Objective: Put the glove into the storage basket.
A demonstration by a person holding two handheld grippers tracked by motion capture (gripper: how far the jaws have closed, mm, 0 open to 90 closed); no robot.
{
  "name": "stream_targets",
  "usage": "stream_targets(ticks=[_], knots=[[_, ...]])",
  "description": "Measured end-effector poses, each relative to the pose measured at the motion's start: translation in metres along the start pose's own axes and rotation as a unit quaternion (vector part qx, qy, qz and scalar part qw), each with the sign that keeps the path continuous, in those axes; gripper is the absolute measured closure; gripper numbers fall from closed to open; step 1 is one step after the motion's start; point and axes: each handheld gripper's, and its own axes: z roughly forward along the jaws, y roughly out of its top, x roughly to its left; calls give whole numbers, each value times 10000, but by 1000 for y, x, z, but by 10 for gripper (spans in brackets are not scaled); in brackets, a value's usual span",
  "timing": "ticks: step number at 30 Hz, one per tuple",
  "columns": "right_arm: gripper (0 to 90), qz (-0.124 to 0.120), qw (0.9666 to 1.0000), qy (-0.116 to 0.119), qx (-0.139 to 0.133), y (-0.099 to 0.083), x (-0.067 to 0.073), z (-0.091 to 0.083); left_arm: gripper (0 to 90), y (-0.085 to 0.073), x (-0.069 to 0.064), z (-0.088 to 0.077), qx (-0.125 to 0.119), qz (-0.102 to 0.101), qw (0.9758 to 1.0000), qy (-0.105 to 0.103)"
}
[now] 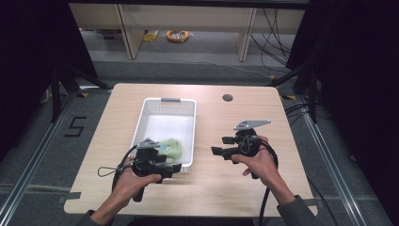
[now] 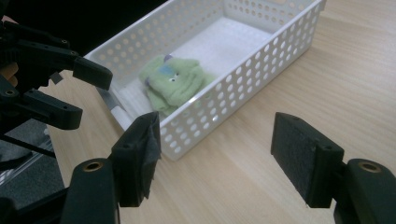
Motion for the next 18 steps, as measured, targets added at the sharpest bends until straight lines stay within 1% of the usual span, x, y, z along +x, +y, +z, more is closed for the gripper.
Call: stream_targets(ticks=[1, 2, 3, 4, 5, 6, 7, 8, 9, 10, 11, 12, 13, 14, 15, 16, 17, 18], knots=[[332, 51, 10000, -3, 35, -2, 0, -1, 261, -2, -2, 1, 7, 10, 10000, -30], [330, -15, 10000, 2, -23, -5, -3, -2, 259, -3, -4, 2, -44, -81, 9999, -49], [328, -22, 10000, -3, -19, -7, -4, -3, 258, -4, -6, 3, -52, -60, 9999, -67], [324, 140, 9999, -25, 24, -10, -2, -5, 256, -5, -7, 4, -59, -1, 10000, -79], [324, 31, 10000, -33, -11, -13, -4, -4, 256, -6, -8, 5, -102, 11, 9999, -70], [323, -115, 9999, -35, -80, -14, -6, -4, 256, -7, -7, 4, -25, 125, 9999, -102], [323, 136, 9999, -28, -8, -16, -3, -5, 255, -8, -10, 6, -112, 63, 9999, -88], [323, 87, 9999, -62, -4, -19, -5, -6, 255, -9, -10, 7, -102, 60, 9999, -97], [321, 56, 9999, -78, -45, -20, -6, -6, 255, -10, -10, 7, -38, 148, 9999, -63], [320, 119, 9999, -45, -18, -23, -6, -7, 255, -10, -10, 7, -16, 159, 9998, -88], [320, 110, 9999, -43, -46, -25, -7, -7, 255, -11, -12, 8, -88, 106, 9999, -84], [319, 119, 9999, -95, -1, -27, -7, -8, 255, -12, -12, 8, -52, 145, 9998, -83], [316, 71, 9999, -126, -48, -29, -7, -9, 254, -14, -13, 9, -112, 122, 9998, -99], [314, 13, 9999, -140, -30, -32, -9, -10, 254, -14, -14, 9, -113, 158, 9998, -63], [314, 119, 9998, -138, -25, -34, -8, -10, 254, -15, -13, 8, -44, 255, 9996, -94], [313, 149, 9998, -119, 0, -36, -8, -12, 254, -16, -15, 9, -127, 138, 9998, -110], [312, 85, 9998, -181, -22, -37, -9, -12, 255, -19, -17, 9, -180, 176, 9997, -70], [311, 21, 9999, -156, -62, -41, -11, -13, 255, -20, -19, 8, -191, 263, 9995, -20]])
